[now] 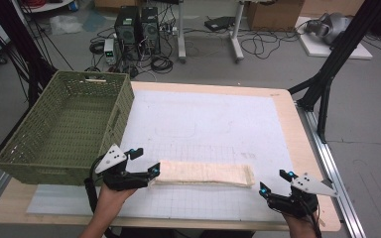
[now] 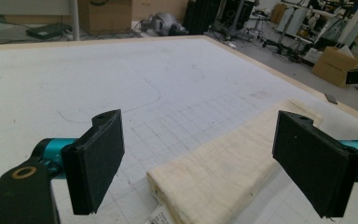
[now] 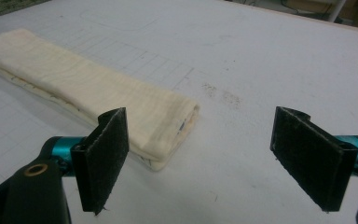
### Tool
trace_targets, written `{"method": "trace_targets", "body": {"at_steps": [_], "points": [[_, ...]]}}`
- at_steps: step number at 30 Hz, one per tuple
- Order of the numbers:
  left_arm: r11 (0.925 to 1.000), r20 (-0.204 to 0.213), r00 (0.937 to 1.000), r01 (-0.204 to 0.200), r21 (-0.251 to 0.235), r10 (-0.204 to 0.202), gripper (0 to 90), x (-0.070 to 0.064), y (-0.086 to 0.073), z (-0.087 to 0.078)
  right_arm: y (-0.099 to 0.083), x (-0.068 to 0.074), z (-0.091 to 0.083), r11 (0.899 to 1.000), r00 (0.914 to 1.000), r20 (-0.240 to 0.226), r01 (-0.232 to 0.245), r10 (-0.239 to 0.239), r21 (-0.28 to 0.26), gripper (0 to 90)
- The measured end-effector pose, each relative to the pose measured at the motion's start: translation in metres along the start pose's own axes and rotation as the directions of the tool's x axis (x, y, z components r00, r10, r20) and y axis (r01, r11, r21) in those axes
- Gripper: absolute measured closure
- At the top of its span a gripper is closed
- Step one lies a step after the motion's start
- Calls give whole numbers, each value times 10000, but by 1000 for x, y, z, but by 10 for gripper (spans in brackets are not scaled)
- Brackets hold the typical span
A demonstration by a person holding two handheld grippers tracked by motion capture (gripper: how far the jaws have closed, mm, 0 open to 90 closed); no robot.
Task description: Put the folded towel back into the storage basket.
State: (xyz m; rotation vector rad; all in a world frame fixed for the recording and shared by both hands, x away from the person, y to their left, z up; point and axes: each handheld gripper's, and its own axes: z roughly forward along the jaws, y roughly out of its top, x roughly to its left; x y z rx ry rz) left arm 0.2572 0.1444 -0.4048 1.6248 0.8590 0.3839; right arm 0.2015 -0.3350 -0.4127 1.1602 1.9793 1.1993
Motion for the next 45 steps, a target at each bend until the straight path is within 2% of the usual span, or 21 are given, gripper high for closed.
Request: {"method": "trace_targets", "body": {"at_steps": [3,6,9,10,12,14,15,17,20,21,23,24,27,32,35,39,41,42,43,45], "points": [[9997,-87,9999,82,216,-80,184,3,0,5,0,0,-1,10000,10000,21,-93,94,-18,180],[9981,-207,9991,385,489,-375,195,6,-2,14,0,0,0,10000,10000,29,-57,57,-28,180],[9923,-275,9992,313,1200,-282,244,6,-6,21,1,1,2,10000,10000,-36,-26,26,28,180],[9863,-324,9989,382,1603,-334,254,8,-8,24,1,1,2,10000,10000,-31,6,-6,20,180],[9833,-347,9987,424,1768,-368,275,8,-9,25,1,1,3,9999,10000,-43,-63,63,89,180],[9746,-399,9984,473,2189,-395,318,8,-12,29,1,2,3,9999,10000,-61,-45,46,93,180],[9640,-534,9979,486,2616,-358,345,8,-16,33,1,2,3,9999,9999,-72,-72,73,112,180],[9614,-688,9974,413,2720,-234,404,8,-18,35,1,2,3,9999,10000,-73,-22,23,111,180],[9533,-805,9966,404,2995,-169,425,6,-21,39,1,2,3,9999,9999,-71,-77,77,120,180],[9454,-771,9970,352,3241,-106,427,5,-23,41,0,2,3,9999,9999,-60,-85,86,138,180],[9360,-801,9968,337,3504,-59,427,5,-25,43,0,1,4,9999,10000,-51,-51,52,129,180],[9360,-801,9968,337,3504,-59,427,5,-25,43,0,1,4,9998,9999,-55,-94,94,156,180],[9231,-742,9972,365,3827,-86,426,5,-30,46,0,1,3,9998,9999,-60,-94,95,152,180],[9169,-734,9973,223,3984,77,437,4,-32,48,0,0,4,9999,10000,-42,-26,27,121,180],[9166,-762,9968,87,3998,238,444,2,-32,48,0,1,3,9999,10000,-45,-58,58,131,180],[9153,-920,9925,-374,4010,809,466,-3,-35,49,0,1,4,9999,10000,-66,-24,26,169,180],[9133,-863,9914,-556,4035,985,496,-5,-35,49,0,1,5,9999,10000,-63,-32,33,150,181],[9120,-652,9927,-665,4047,1013,570,-7,-35,49,0,1,4,9999,10000,-65,-17,18,168,181],[9120,-652,9927,-665,4047,1013,629,-7,-35,49,0,1,4,9999,10000,-65,-17,18,168,181],[9117,-367,9942,-775,4035,1008,731,-9,-35,49,0,0,4,9998,10000,-67,-72,73,164,181]]}}
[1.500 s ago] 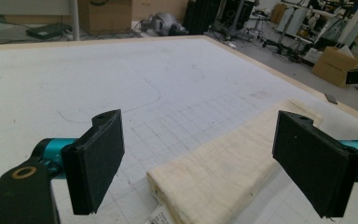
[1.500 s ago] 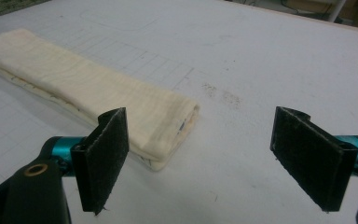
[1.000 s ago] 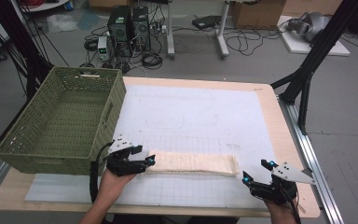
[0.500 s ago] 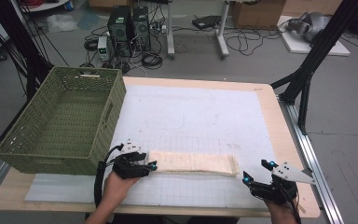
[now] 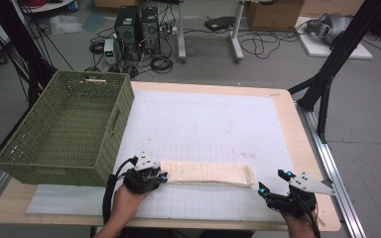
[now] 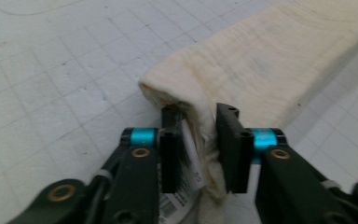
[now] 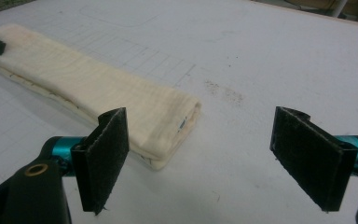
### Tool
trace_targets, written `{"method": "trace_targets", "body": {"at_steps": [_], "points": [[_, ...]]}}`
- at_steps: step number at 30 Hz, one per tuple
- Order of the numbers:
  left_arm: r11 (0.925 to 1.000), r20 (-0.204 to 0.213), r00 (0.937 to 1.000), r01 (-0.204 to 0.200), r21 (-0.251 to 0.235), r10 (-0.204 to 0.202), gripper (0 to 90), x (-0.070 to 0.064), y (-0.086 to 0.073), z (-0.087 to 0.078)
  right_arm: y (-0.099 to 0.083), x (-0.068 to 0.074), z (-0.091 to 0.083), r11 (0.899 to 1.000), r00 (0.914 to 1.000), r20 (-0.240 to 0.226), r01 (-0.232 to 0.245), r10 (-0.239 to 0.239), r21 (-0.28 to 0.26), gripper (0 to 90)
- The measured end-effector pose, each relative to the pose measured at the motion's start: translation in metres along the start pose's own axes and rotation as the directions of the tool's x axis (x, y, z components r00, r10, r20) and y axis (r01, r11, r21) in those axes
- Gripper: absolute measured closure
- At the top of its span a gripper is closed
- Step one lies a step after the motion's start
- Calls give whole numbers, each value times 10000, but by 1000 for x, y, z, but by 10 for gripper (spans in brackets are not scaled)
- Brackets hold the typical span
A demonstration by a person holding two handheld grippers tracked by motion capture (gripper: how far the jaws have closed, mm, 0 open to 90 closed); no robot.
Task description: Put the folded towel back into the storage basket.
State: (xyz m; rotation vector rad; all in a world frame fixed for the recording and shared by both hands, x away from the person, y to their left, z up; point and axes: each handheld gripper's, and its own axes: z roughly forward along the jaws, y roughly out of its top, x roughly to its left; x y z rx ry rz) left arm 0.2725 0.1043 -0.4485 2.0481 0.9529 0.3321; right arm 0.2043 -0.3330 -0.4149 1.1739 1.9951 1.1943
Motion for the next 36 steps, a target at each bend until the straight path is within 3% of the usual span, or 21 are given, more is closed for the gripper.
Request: {"method": "trace_targets", "body": {"at_steps": [4,15,24,27,31,36], "points": [[10000,243,9997,6,25,-6,801,-1,0,0,0,0,0,10000,10000,-1,-15,15,-8,181],[9998,283,9995,105,-150,-101,811,1,1,-2,2,0,2,9999,9998,209,-42,45,-129,180],[9987,316,9991,309,-396,-297,809,4,1,-5,3,3,24,9990,9994,297,-178,167,401,185],[9986,326,9990,324,-421,-311,808,4,0,-5,2,5,38,9962,9994,187,-304,290,813,254],[9987,350,9989,321,-399,-307,807,4,0,-5,-1,9,47,9934,9996,58,-293,289,1108,278],[9982,366,9987,378,-467,-361,806,5,0,-6,-3,15,57,9899,9998,-159,-50,73,1419,327]]}}
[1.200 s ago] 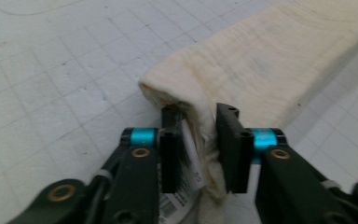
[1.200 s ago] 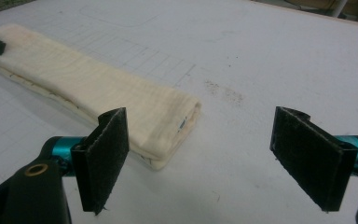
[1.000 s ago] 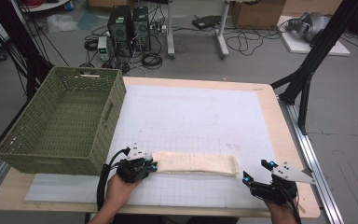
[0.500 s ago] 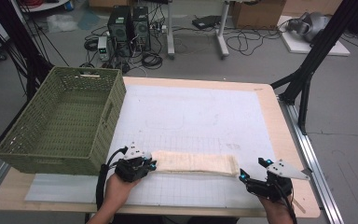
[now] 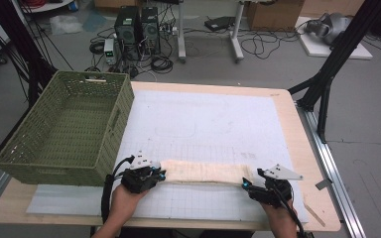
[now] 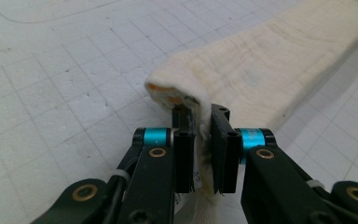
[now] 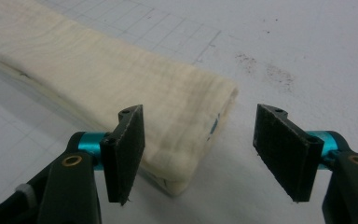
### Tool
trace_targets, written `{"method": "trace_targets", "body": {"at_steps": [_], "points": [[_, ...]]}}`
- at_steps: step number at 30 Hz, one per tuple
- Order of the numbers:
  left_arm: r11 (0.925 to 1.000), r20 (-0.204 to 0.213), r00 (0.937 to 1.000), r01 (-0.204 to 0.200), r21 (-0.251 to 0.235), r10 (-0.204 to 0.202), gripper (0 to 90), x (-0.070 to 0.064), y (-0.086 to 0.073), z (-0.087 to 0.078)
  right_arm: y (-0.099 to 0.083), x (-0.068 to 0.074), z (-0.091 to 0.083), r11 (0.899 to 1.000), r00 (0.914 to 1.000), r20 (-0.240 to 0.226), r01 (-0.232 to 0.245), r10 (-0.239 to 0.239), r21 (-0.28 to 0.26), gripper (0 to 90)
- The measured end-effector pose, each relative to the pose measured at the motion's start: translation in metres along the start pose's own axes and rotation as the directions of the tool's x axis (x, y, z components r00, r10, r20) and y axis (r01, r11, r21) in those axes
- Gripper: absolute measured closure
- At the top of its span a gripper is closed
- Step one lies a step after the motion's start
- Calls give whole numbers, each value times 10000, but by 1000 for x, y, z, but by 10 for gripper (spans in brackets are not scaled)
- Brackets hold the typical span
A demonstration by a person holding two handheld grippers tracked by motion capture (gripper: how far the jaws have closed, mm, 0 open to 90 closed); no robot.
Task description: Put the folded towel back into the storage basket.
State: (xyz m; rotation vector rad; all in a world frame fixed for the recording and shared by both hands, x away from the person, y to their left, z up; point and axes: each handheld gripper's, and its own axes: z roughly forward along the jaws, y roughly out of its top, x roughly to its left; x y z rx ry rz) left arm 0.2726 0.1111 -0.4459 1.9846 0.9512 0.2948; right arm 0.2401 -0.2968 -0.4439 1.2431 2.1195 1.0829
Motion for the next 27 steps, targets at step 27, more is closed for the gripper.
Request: {"method": "trace_targets", "body": {"at_steps": [27], "points": [[9999,-123,9999,-58,107,59,805,2,-3,2,-3,6,8,9980,9979,-538,382,-355,507,567]]}}
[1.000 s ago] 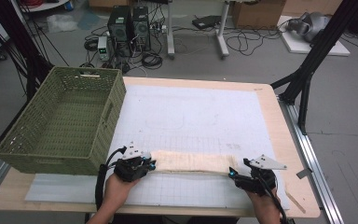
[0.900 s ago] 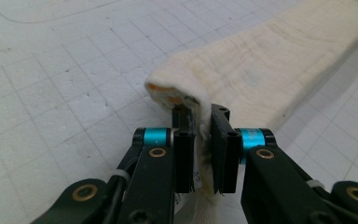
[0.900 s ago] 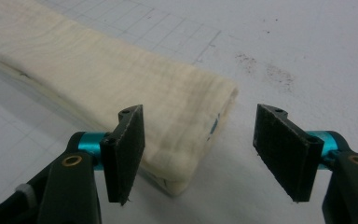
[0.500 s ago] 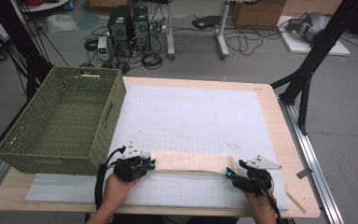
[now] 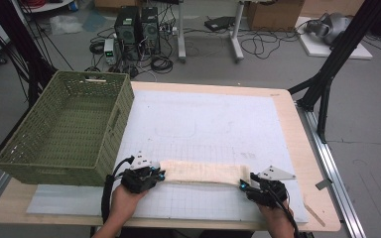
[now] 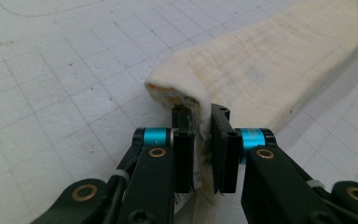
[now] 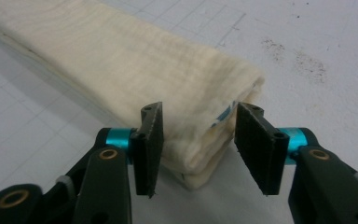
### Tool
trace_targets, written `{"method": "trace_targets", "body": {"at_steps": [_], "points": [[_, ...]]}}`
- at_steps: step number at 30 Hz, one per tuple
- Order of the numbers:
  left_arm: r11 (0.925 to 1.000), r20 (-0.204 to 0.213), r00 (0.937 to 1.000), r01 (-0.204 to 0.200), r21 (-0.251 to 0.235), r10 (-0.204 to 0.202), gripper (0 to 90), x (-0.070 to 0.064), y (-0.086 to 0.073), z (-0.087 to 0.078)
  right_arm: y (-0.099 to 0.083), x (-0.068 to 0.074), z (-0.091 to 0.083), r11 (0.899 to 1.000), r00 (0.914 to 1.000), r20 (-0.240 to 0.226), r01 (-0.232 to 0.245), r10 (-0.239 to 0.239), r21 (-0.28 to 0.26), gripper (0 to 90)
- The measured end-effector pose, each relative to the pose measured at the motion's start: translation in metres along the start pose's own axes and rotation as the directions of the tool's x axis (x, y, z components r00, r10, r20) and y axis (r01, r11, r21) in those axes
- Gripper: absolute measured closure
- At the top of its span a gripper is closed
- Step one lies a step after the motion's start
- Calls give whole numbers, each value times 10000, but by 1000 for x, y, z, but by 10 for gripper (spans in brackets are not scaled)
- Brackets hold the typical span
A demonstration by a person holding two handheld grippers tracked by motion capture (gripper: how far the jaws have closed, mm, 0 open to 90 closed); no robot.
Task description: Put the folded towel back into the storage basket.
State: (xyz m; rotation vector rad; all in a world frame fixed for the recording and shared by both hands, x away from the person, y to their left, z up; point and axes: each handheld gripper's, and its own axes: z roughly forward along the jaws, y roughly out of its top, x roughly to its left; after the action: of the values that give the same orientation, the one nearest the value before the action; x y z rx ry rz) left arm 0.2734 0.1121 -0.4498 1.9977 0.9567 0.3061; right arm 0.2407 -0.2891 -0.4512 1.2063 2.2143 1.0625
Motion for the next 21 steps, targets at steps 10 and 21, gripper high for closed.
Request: {"method": "trace_targets", "body": {"at_steps": [10,21], "points": [[10000,-11,10000,-64,-5,64,803,-1,-1,0,1,1,0,9988,9968,-637,-476,481,94,804],[9981,-12,10000,-7,-609,6,813,-2,2,-8,4,0,-5,9997,9987,-456,-244,245,28,837]]}}
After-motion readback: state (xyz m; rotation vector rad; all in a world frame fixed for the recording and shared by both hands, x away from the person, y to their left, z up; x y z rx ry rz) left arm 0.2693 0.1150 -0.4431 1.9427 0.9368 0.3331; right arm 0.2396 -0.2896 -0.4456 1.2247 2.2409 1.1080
